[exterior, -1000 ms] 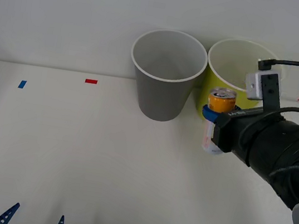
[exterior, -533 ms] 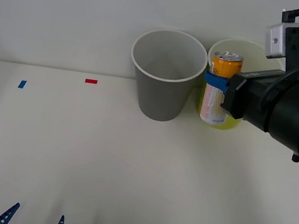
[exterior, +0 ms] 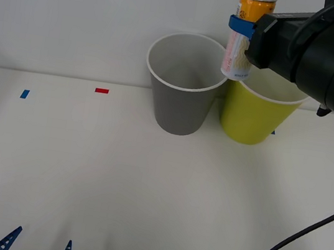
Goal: Put cans in the gray bin and PET bottles in the light green bin.
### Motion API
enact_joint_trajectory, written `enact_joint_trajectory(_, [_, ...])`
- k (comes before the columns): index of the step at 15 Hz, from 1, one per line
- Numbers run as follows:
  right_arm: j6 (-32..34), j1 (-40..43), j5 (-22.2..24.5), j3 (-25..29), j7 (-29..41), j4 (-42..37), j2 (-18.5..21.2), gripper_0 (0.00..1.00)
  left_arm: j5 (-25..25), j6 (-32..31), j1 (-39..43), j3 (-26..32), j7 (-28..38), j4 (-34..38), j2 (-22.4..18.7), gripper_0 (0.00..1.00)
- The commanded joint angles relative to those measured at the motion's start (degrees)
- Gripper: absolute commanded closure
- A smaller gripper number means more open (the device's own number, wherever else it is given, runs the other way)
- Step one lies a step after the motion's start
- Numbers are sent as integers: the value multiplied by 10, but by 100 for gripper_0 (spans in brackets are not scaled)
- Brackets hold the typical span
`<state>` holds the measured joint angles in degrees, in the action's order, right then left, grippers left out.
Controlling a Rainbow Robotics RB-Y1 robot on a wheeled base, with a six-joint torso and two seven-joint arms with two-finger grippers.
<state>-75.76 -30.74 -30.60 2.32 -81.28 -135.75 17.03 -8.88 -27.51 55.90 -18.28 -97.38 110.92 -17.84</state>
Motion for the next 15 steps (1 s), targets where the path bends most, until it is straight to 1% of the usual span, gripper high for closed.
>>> enact_joint_trajectory(1, [74, -24, -3, -14, -9, 59, 1, 100, 0, 0, 0, 0, 0, 0, 0, 0])
enact_joint_trajectory(3, [125, -27, -2, -30, -13, 94, 4, 100, 0, 0, 0, 0, 0, 0, 0, 0])
enact_joint_trajectory(6, [214, -29, 31, -74, -14, 147, 8, 100, 0, 0, 0, 0, 0, 0, 0, 0])
enact_joint_trajectory(8, [291, -36, 58, -110, -11, 204, 11, 100, 0, 0, 0, 0, 0, 0, 0, 0])
enact_joint_trajectory(9, [311, -46, 68, -118, -11, 229, 11, 100, 0, 0, 0, 0, 0, 0, 0, 0])
enact_joint_trajectory(12, [345, -71, 70, -129, -15, 287, 10, 100, 0, 0, 0, 0, 0, 0, 0, 0])
enact_joint_trajectory(14, [372, -80, 78, -144, -13, 315, 11, 100, 0, 0, 0, 0, 0, 0, 0, 0])
enact_joint_trajectory(15, [375, -83, 87, -151, -11, 321, 12, 100, 0, 0, 0, 0, 0, 0, 0, 0])
